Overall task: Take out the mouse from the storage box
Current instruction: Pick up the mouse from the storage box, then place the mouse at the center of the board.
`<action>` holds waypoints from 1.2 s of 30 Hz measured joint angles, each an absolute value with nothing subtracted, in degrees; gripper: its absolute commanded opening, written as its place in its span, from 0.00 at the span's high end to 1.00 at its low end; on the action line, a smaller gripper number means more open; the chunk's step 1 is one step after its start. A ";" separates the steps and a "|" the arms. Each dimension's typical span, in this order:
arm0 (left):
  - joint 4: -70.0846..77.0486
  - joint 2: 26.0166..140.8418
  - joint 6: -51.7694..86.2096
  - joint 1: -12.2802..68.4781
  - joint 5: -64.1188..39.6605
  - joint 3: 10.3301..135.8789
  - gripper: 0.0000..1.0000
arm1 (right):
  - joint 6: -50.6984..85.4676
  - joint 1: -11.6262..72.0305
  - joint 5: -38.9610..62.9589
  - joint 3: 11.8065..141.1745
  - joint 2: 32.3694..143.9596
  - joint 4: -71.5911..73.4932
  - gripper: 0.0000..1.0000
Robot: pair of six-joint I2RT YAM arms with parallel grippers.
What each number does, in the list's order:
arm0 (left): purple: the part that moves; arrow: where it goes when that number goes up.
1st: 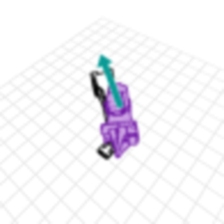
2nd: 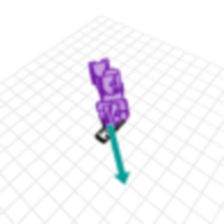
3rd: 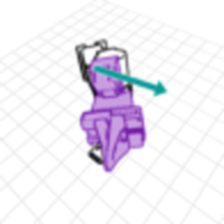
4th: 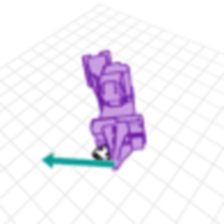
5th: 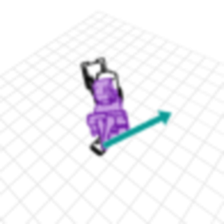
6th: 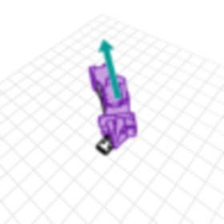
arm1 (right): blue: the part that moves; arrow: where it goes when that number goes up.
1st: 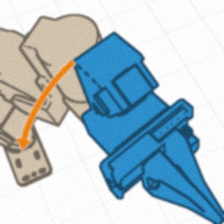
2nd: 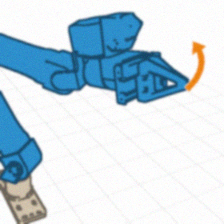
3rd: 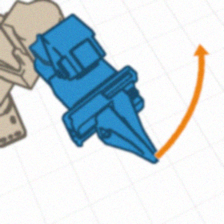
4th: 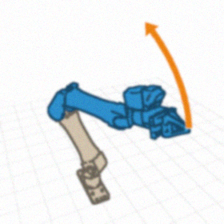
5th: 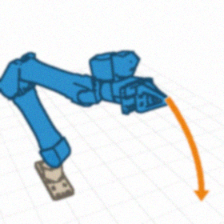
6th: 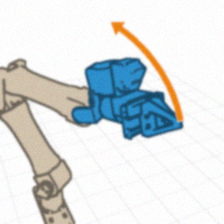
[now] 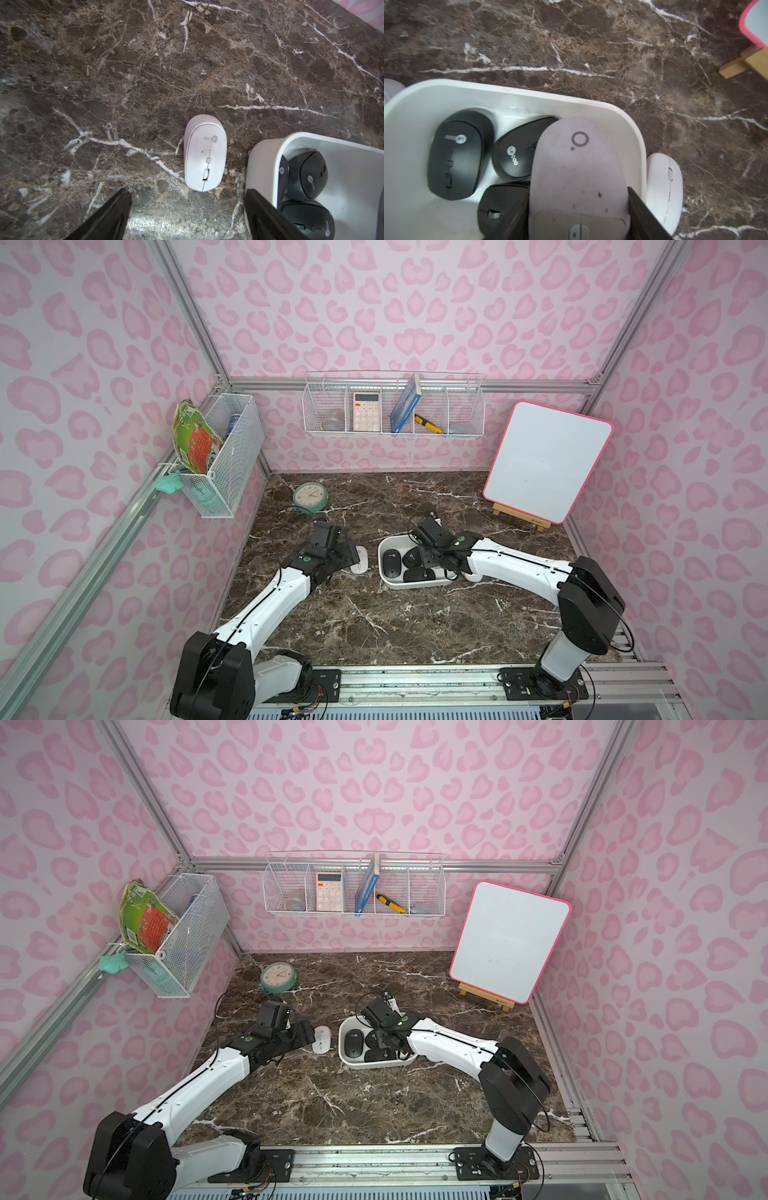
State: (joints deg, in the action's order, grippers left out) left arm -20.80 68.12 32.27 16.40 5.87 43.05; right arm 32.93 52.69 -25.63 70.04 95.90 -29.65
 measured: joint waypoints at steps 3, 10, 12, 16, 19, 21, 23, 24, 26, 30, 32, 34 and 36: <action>-20.49 62.94 32.84 16.40 8.01 40.62 0.10 | 32.73 56.49 -26.06 70.46 93.71 -29.10 0.56; -19.97 48.95 34.57 16.40 15.29 35.38 0.06 | 32.45 64.27 -25.93 71.00 94.72 -28.14 0.56; -20.25 45.78 35.24 16.40 17.63 34.39 0.05 | 31.53 67.35 -25.15 71.46 95.64 -27.14 0.55; -21.91 41.10 37.19 16.40 22.37 33.30 0.04 | 29.34 71.75 -22.06 73.43 98.87 -24.18 0.55; -23.33 38.57 38.26 16.40 25.39 32.91 0.04 | 27.70 72.73 -19.59 74.65 101.86 -22.26 0.55; -24.47 36.58 39.07 16.40 27.35 32.36 0.04 | 26.59 73.30 -17.91 75.70 104.31 -21.41 0.55; -25.45 34.94 39.90 16.40 28.64 32.08 0.03 | 25.74 73.73 -16.75 76.62 106.50 -20.91 0.55; -25.58 34.20 40.32 16.40 29.17 31.88 0.03 | 25.28 73.93 -16.08 77.12 107.50 -20.82 0.55; -26.33 32.88 40.47 16.43 30.11 31.57 0.03 | 25.04 74.19 -15.16 78.98 109.45 -21.21 0.55; -27.29 32.38 41.63 16.45 31.18 31.57 0.02 | 23.94 74.24 -13.96 81.41 112.07 -20.40 0.54; -27.29 32.56 41.60 16.45 31.42 31.59 0.02 | 23.77 74.22 -13.72 82.21 113.49 -20.69 0.52; -27.33 32.86 41.80 16.45 31.68 31.62 0.03 | 23.73 74.15 -13.74 83.92 115.59 -21.47 0.52; -27.42 32.91 41.80 16.45 31.73 31.83 0.03 | 23.73 74.13 -13.76 85.32 117.58 -22.06 0.51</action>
